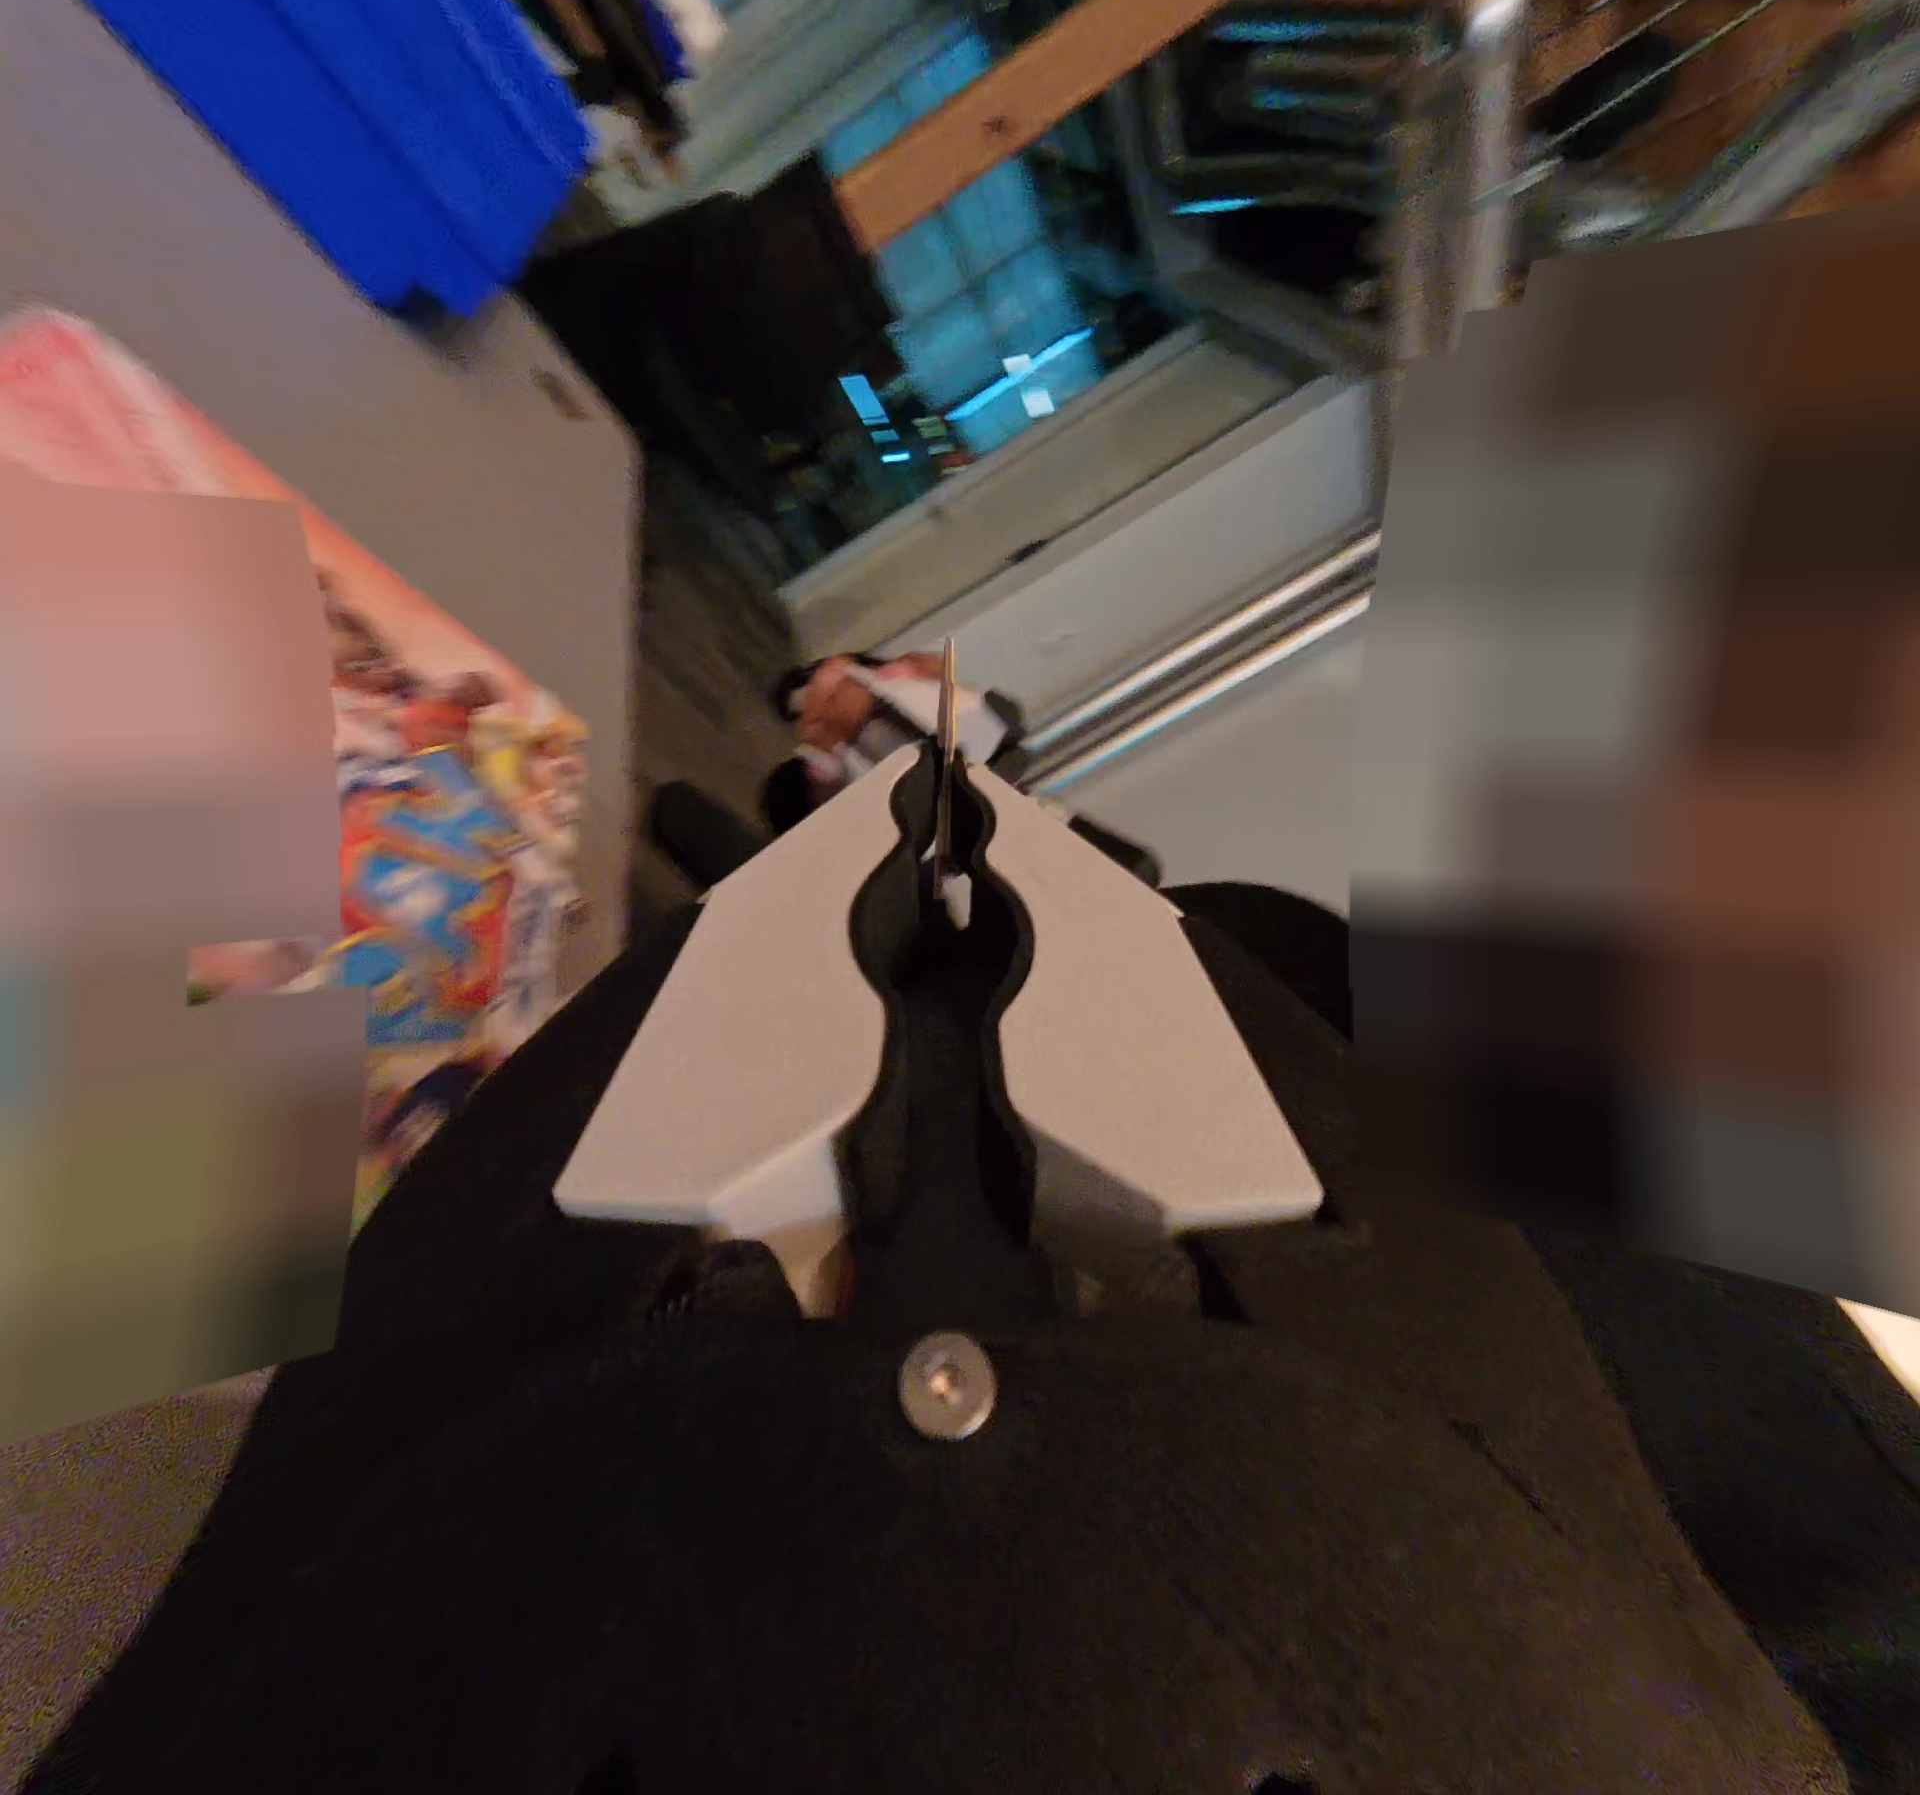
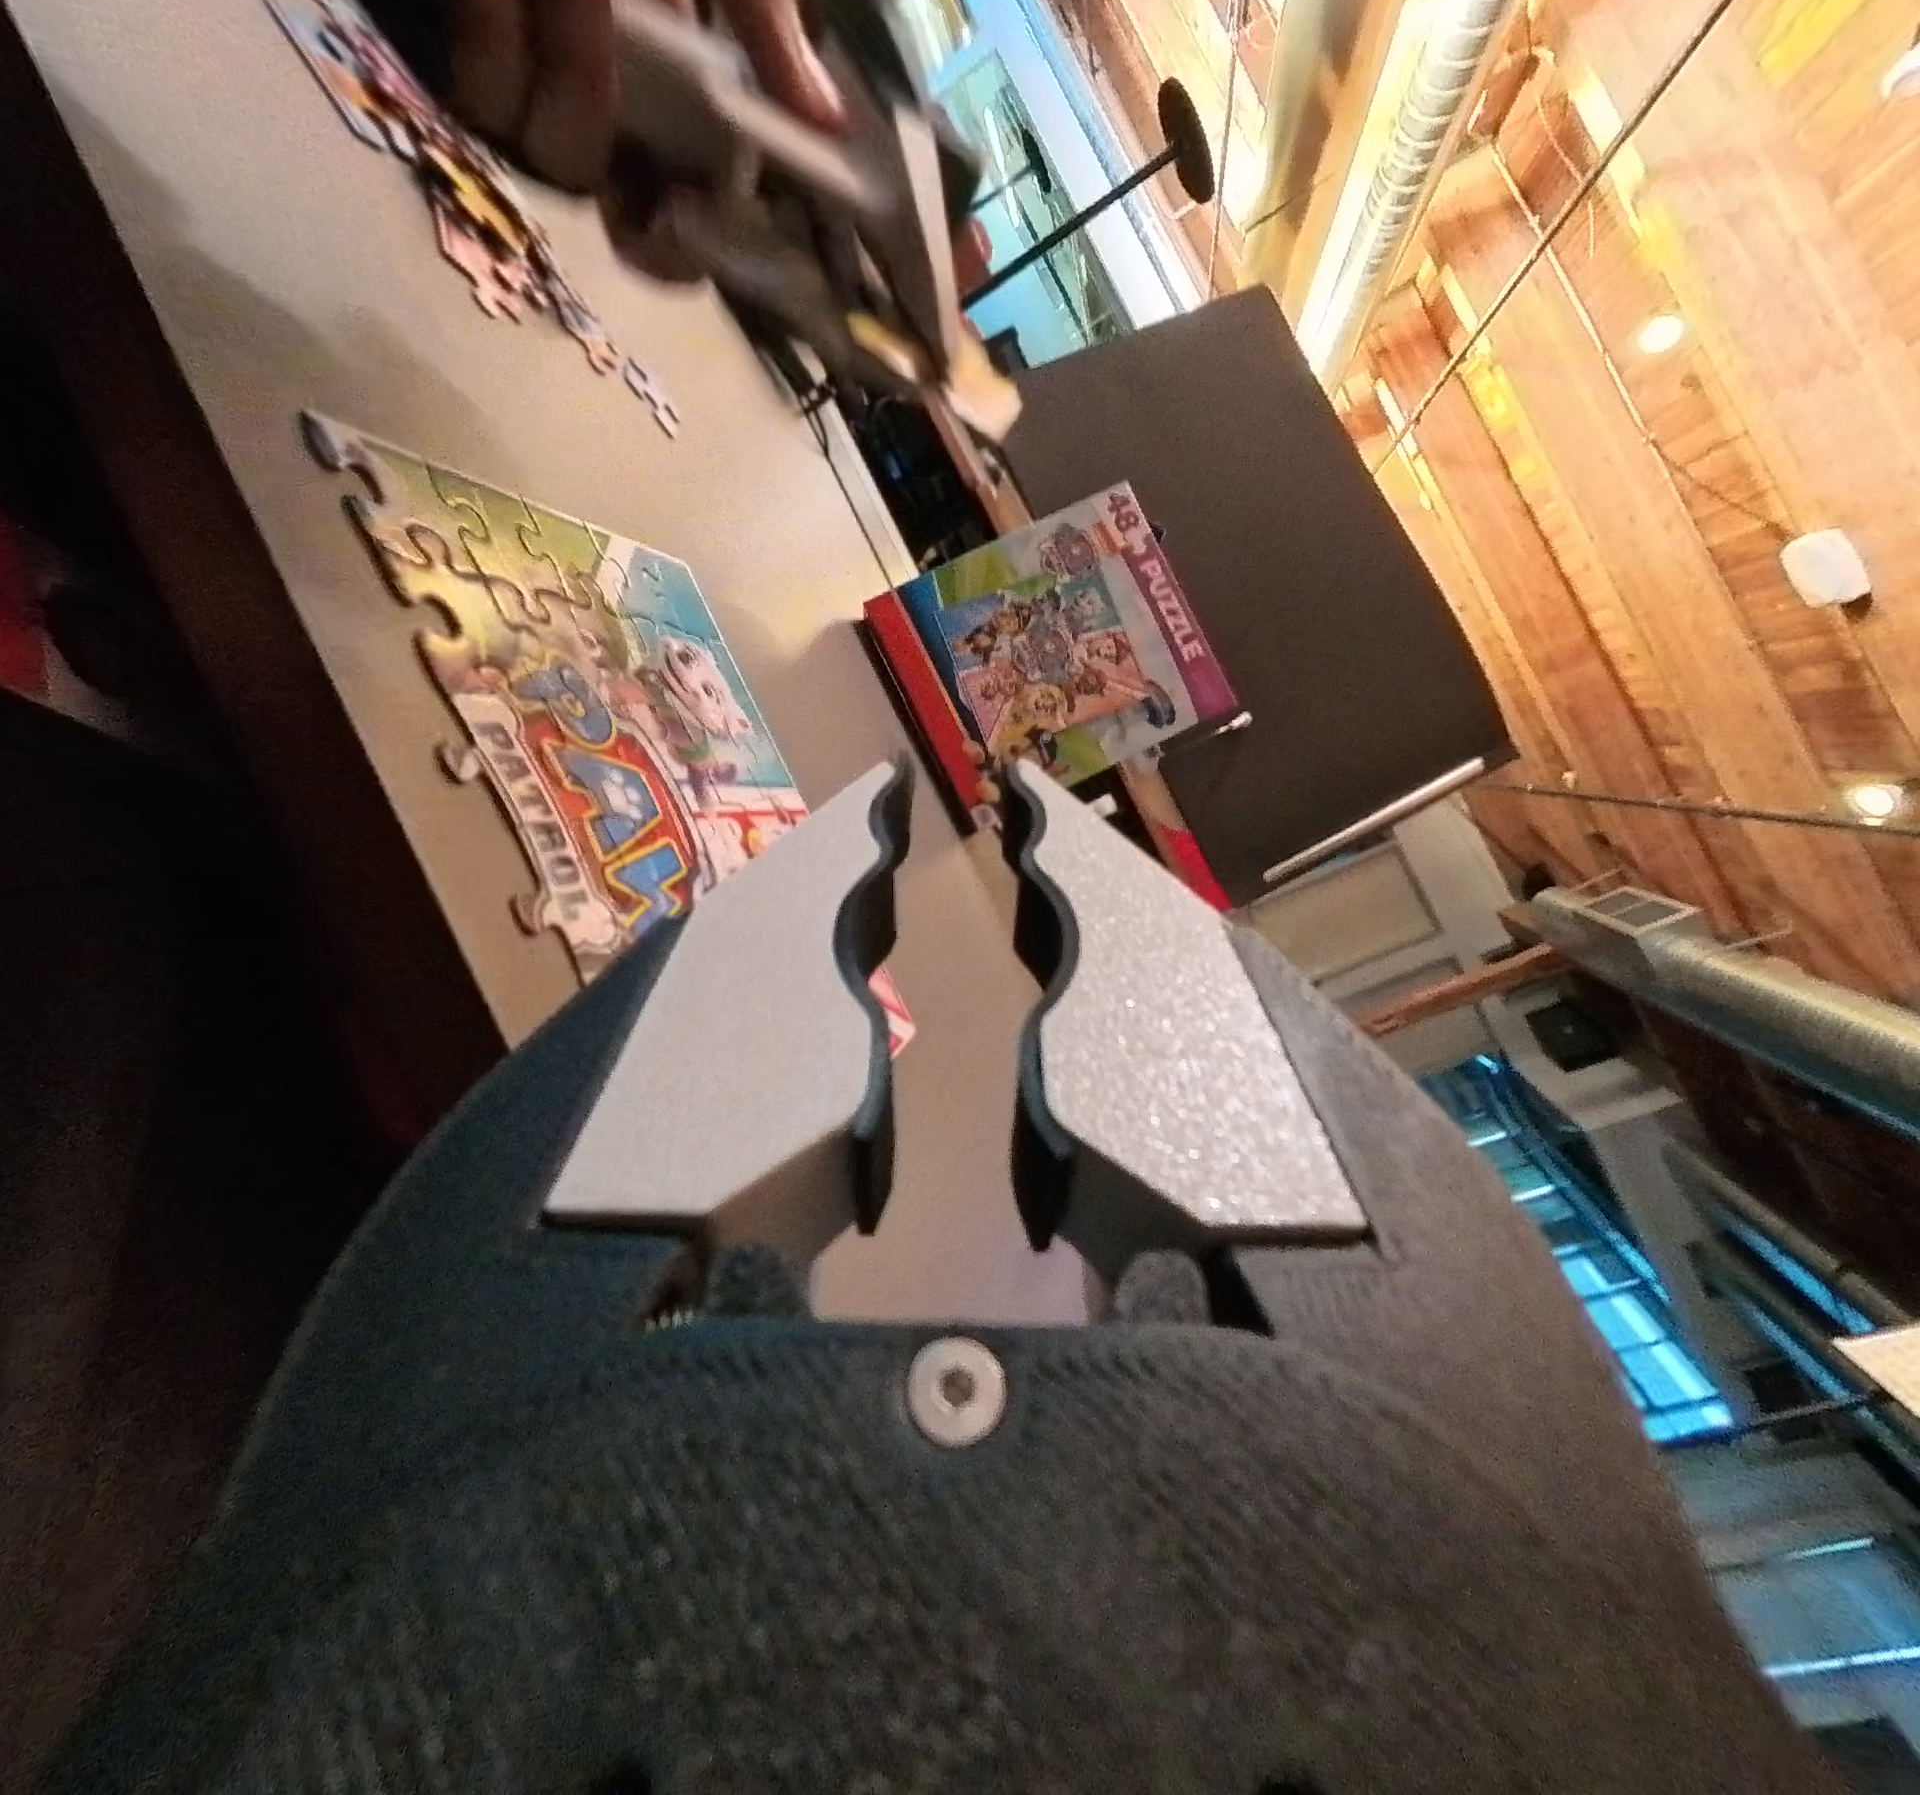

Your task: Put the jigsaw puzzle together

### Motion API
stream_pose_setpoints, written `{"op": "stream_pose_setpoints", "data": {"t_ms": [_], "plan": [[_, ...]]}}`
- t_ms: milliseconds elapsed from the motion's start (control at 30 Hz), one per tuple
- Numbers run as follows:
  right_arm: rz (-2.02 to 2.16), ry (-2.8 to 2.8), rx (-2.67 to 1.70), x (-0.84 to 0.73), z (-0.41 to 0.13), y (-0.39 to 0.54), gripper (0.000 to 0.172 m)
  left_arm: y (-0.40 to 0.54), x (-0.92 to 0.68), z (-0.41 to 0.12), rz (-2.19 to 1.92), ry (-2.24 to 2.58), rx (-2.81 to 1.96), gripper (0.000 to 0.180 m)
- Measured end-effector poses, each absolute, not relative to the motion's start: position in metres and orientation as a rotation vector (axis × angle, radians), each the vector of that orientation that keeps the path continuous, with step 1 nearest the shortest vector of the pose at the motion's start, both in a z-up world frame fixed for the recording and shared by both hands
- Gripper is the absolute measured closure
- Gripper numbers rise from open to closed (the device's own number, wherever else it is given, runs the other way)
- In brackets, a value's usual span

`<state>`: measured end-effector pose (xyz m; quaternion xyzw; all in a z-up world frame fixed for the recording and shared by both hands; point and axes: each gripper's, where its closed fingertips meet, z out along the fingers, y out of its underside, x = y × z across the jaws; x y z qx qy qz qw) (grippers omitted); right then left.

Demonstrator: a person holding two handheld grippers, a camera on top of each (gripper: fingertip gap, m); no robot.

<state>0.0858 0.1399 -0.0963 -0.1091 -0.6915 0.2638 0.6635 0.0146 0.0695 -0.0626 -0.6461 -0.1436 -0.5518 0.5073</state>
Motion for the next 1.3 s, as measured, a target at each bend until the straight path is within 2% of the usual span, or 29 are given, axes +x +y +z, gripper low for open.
{"op": "stream_pose_setpoints", "data": {"t_ms": [33,167,267,367,400,467,500,600,767,1000,1300], "plan": [[0.598,-1.569,-0.267,0.085,-0.099,0.145,0.156,0.053,-0.001,-0.065,-1.221,-0.360,-1.643,0.180],[0.562,-1.604,-0.340,0.077,-0.111,0.163,0.155,-0.019,-0.076,-0.086,-0.797,-0.540,-1.828,0.180],[0.563,-1.636,-0.410,0.072,-0.121,0.173,0.155,-0.067,-0.114,-0.115,-0.786,-0.758,-1.833,0.180],[0.769,-1.753,-0.549,0.072,-0.138,0.173,0.153,-0.097,-0.131,-0.155,-0.790,-0.929,-1.897,0.180],[0.865,-1.794,-0.612,0.073,-0.143,0.172,0.149,-0.102,-0.132,-0.165,-0.796,-0.958,-1.926,0.178],[1.015,-1.862,-0.757,0.074,-0.155,0.176,0.132,-0.111,-0.136,-0.183,-0.772,-1.036,-1.986,0.160],[1.069,-1.897,-0.823,0.075,-0.162,0.179,0.125,-0.115,-0.141,-0.188,-0.738,-1.070,-2.002,0.166],[1.107,-1.958,-0.962,0.075,-0.178,0.187,0.111,-0.124,-0.161,-0.184,-0.586,-1.136,-1.970,0.142],[1.030,-2.023,-1.076,0.073,-0.202,0.196,0.106,-0.113,-0.176,-0.148,-0.308,-1.064,-1.932,0.141],[0.995,-1.969,-1.182,0.070,-0.204,0.212,0.113,-0.027,-0.117,-0.110,-0.361,-0.697,-1.978,0.143],[0.993,-1.886,-1.200,0.066,-0.194,0.221,0.131,0.038,-0.041,-0.146,-0.512,-0.434,-2.230,0.141]]}}
